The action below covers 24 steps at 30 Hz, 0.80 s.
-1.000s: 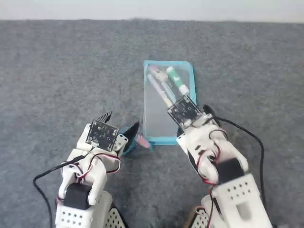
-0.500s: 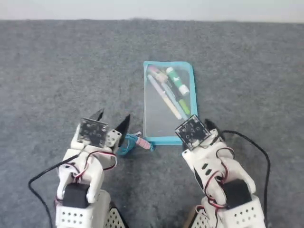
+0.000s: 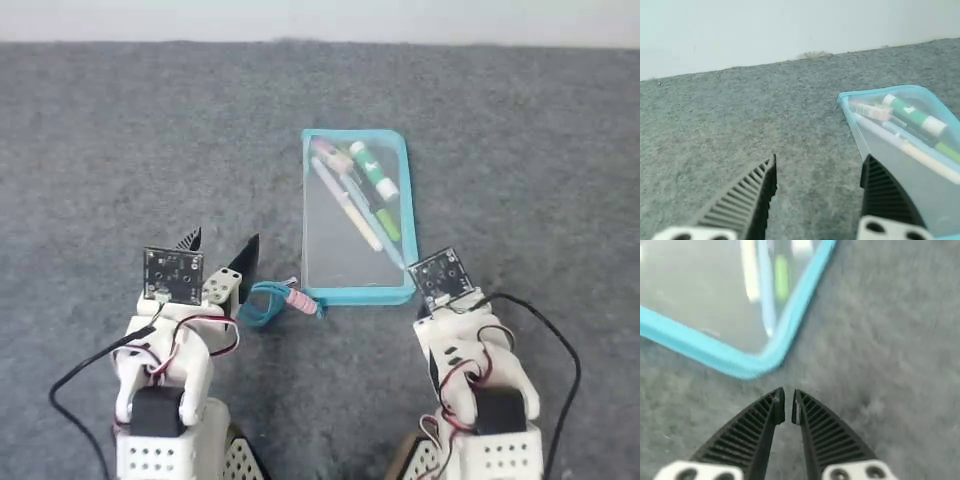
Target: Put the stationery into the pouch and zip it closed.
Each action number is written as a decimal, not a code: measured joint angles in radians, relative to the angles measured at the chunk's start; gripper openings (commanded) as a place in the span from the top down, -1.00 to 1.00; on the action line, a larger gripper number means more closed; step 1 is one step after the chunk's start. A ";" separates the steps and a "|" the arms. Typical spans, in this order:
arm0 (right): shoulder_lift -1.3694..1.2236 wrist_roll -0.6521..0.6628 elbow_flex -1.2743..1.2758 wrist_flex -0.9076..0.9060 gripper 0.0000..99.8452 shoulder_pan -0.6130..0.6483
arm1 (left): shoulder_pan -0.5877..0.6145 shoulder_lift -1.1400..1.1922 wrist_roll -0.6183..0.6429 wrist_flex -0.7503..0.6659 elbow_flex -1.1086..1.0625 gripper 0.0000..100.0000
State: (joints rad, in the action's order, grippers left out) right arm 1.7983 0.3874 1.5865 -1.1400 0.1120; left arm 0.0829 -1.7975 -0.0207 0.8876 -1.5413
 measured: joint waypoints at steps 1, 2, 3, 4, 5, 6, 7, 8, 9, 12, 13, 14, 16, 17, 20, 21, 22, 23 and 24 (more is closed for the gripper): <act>0.000 0.000 0.020 0.000 0.93 -0.015 | 0.000 0.000 0.002 0.000 0.000 0.48; 0.000 0.000 0.037 0.000 0.93 -0.034 | 0.000 0.000 0.002 0.000 0.000 0.48; 0.000 0.000 0.049 0.000 0.92 -0.054 | 0.000 0.000 0.005 0.000 -0.002 0.48; -0.002 0.000 0.058 0.000 0.92 -0.071 | 0.000 -0.002 0.005 0.000 -0.015 0.48; 0.005 0.000 0.069 0.000 0.92 -0.086 | 0.000 -0.002 0.006 -0.003 -0.043 0.48; -0.003 0.000 0.072 0.000 0.92 -0.103 | 0.005 -0.002 0.006 -0.005 -0.080 0.48; -0.002 0.000 0.074 0.000 0.92 -0.120 | 0.018 -0.002 0.006 -0.005 -0.118 0.48; -0.002 0.000 0.075 0.000 0.92 -0.129 | 0.037 -0.002 0.006 -0.005 -0.144 0.48; -0.002 0.000 0.075 0.000 0.92 -0.137 | 0.060 0.000 0.006 -0.006 -0.149 0.48; -0.002 0.000 0.077 0.000 0.92 -0.172 | 0.181 -0.002 -0.011 -0.023 -0.152 0.48; -0.002 0.000 0.078 0.000 0.92 -0.173 | 0.210 -0.002 -0.034 -0.031 -0.152 0.49; -0.002 0.000 0.078 0.000 0.92 -0.170 | 0.227 -0.002 -0.064 -0.032 -0.152 0.49; -0.002 0.000 0.078 0.000 0.93 -0.170 | 0.256 -0.002 -0.118 -0.032 -0.152 0.49; -0.002 0.000 0.078 0.000 0.93 -0.175 | 0.279 -0.002 -0.129 -0.037 -0.152 0.52; -0.002 0.000 0.078 0.000 0.93 -0.178 | 0.344 -0.002 -0.124 -0.068 -0.152 0.63; -0.002 0.000 0.078 -0.006 0.93 -0.175 | 0.358 -0.002 -0.124 -0.066 -0.152 0.68; -0.002 0.000 0.078 -0.023 0.93 -0.175 | 0.359 -0.002 -0.124 -0.055 -0.152 0.73; -0.002 0.000 0.078 -0.049 0.93 -0.175 | 0.358 -0.002 -0.124 -0.029 -0.152 0.79; -0.002 0.000 0.078 -0.081 0.93 -0.175 | 0.359 -0.002 -0.126 0.006 -0.152 0.83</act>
State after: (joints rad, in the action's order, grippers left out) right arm 1.7967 0.3874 1.6648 -1.2213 -0.0629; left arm 0.4419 -1.7990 -0.1465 0.8938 -1.6932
